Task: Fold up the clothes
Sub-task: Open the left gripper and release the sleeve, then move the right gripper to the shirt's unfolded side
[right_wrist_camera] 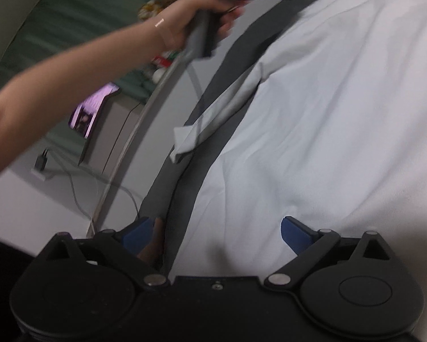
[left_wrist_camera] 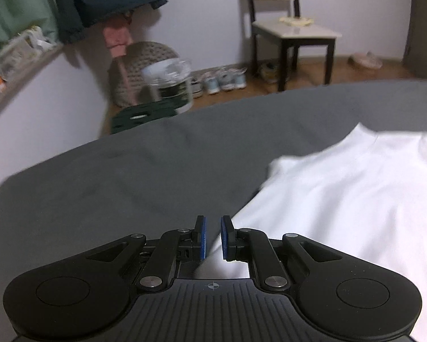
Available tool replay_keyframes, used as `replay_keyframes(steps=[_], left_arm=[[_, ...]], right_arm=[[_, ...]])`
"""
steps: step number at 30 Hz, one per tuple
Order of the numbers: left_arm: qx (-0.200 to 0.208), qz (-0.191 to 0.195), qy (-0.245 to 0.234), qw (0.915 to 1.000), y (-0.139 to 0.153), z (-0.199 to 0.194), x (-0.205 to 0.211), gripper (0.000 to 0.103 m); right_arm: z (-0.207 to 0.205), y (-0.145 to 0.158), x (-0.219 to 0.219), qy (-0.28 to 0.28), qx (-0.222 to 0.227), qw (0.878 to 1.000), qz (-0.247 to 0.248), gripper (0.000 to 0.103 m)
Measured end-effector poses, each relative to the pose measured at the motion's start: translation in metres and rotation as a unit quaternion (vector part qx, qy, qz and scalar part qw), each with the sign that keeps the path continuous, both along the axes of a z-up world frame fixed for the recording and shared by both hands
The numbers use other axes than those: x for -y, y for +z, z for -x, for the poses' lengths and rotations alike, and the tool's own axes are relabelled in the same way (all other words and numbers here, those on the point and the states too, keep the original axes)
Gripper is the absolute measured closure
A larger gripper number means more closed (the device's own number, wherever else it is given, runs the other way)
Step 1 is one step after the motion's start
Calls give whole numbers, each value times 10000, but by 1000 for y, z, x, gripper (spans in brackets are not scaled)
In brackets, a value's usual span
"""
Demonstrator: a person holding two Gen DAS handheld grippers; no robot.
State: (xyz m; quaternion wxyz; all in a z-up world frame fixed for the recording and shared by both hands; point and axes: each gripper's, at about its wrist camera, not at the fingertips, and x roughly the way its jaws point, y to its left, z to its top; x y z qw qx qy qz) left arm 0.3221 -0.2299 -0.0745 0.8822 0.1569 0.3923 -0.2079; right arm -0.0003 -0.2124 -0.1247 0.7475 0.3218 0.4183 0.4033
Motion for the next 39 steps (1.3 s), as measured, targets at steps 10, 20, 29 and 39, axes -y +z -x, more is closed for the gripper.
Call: replay_keyframes(steps=[10,20,29,39], left_arm=[[-224,-213,-861,9958,-9,-19,54,92],[-1045,244,-397,9934,13,9,8,92],[-1027,-72,-320,9942,112,185,-77,92],[489,2483,1119,9609,141,359,-224,92]], right_arm=[[-10,-9,16,-7,-300,9973,-664,6],[-17,-9,17,103,-336,9967,-732,5],[-20,5,49,-821,-240,9898,-1140,5],[1,111,46,-1979,1206,9722,345,20]])
